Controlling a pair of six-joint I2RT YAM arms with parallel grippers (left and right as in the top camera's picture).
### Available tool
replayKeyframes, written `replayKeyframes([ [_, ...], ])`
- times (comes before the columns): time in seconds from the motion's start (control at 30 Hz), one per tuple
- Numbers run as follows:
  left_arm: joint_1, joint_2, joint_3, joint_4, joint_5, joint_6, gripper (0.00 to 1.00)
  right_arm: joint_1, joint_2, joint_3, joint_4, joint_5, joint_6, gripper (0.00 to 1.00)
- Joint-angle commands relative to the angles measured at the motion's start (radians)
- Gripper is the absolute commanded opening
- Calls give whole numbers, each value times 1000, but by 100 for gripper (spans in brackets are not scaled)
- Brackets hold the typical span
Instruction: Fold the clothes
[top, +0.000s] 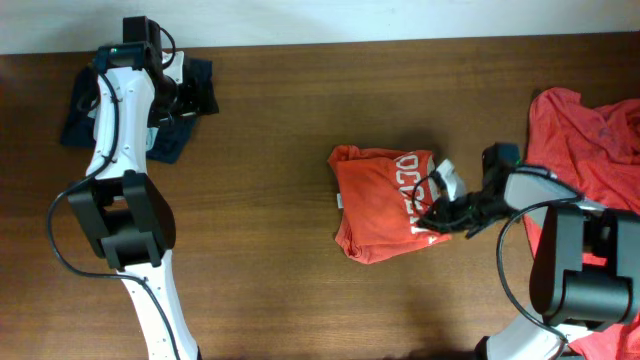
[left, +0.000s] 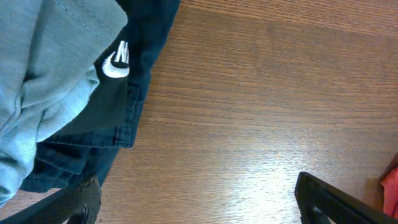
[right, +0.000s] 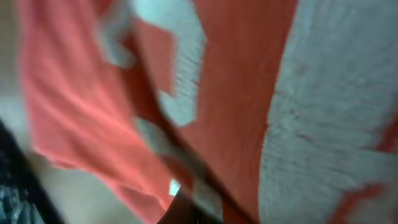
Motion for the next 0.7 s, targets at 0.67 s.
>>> replayKeyframes([
  [0.67,2,-11,14,1,-4,16,99,25,25,418,-77,-142,83,5],
])
